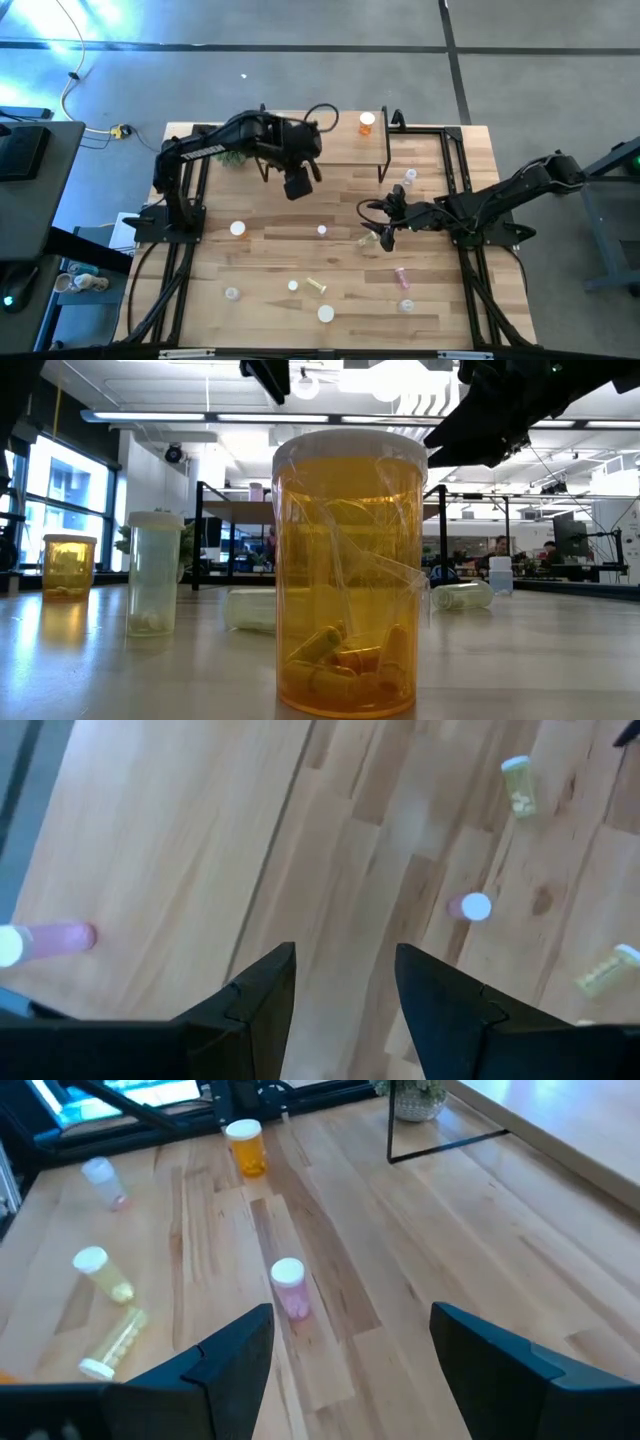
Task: Pick and place medicine bottles onto shelf by color
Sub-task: Put the top yellow pill bottle on the shelf
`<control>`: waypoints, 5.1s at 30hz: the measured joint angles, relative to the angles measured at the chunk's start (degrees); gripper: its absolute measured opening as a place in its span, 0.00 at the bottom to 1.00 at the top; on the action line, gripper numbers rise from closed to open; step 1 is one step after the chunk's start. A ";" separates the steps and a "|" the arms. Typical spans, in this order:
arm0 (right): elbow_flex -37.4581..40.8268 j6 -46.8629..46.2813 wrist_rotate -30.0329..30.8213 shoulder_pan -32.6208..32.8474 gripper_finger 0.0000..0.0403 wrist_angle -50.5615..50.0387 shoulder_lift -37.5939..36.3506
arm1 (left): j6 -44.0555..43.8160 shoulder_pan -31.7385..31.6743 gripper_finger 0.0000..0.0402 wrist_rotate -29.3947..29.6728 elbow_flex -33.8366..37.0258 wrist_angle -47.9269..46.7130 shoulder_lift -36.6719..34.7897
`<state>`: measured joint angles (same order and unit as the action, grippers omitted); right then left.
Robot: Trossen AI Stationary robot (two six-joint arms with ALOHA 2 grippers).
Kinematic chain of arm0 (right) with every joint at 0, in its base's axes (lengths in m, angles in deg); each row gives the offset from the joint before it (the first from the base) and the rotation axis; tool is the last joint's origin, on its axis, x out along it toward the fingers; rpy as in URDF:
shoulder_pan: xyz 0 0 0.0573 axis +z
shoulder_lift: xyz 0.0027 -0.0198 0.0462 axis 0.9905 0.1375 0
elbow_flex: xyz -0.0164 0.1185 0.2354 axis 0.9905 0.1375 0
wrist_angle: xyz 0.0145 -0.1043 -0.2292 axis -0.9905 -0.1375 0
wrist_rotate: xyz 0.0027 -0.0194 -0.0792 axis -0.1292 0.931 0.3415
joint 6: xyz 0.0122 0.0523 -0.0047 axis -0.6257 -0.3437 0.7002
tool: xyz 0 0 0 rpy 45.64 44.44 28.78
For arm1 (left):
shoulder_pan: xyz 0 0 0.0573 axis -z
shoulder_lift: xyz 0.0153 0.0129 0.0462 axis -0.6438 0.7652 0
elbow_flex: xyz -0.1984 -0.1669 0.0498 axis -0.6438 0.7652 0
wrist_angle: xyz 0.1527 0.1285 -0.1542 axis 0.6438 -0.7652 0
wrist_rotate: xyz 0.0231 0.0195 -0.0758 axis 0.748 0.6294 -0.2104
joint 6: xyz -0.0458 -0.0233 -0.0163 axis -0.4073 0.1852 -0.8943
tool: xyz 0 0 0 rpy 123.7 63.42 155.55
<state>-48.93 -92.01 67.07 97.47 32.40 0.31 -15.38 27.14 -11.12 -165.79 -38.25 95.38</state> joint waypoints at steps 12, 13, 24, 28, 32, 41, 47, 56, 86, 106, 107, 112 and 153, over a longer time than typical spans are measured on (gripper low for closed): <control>0.00 11.12 -0.15 0.00 0.65 7.16 0.00 | -8.52 7.62 0.41 6.15 25.31 11.42 -10.33; 0.00 12.34 -0.16 0.00 0.65 8.58 0.00 | -9.15 8.04 0.41 6.14 28.01 12.53 -11.88; -0.02 17.85 -0.33 0.00 0.65 16.94 0.00 | -14.37 15.47 0.41 8.39 50.63 30.21 -26.07; -0.02 17.66 -1.70 -0.01 0.65 17.16 0.00 | -15.69 18.98 0.41 11.61 56.96 35.35 -28.75; -0.02 15.55 -1.77 0.37 0.65 15.34 0.00 | -16.63 22.89 0.41 14.50 63.90 42.67 -30.74; -0.02 -4.83 -1.86 0.41 0.65 4.67 0.00 | -16.66 28.61 0.41 15.35 76.44 59.72 -31.85; -1.56 -12.29 -4.64 0.39 0.65 1.14 0.00 | -16.67 30.08 0.41 14.78 78.57 61.37 -31.85; -16.26 -33.89 -4.76 -0.83 0.65 -18.35 0.36 | -13.79 30.68 0.41 11.55 78.58 63.83 -31.85; -26.27 -88.98 -30.92 -1.86 0.65 -37.31 27.43 | -6.08 30.68 0.41 10.86 78.56 63.78 -31.80; -26.27 -96.16 -27.63 -6.17 0.65 -40.51 30.86 | 1.88 30.68 0.41 11.96 78.52 66.36 -31.79; -26.27 -96.35 -27.35 -6.14 0.65 -41.07 30.86 | 1.96 30.68 0.41 11.96 78.52 66.33 -31.80; -26.27 -96.45 -26.22 -6.30 0.65 -41.95 30.86 | 1.99 30.68 0.41 11.96 78.52 66.33 -31.80; -26.21 -85.32 -28.84 -7.65 0.62 -42.23 37.85 | 1.40 32.95 0.41 11.30 78.54 66.14 -31.78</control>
<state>-75.14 -177.33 38.23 89.82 -9.83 38.17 -13.99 60.09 0.18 -87.25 27.89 63.60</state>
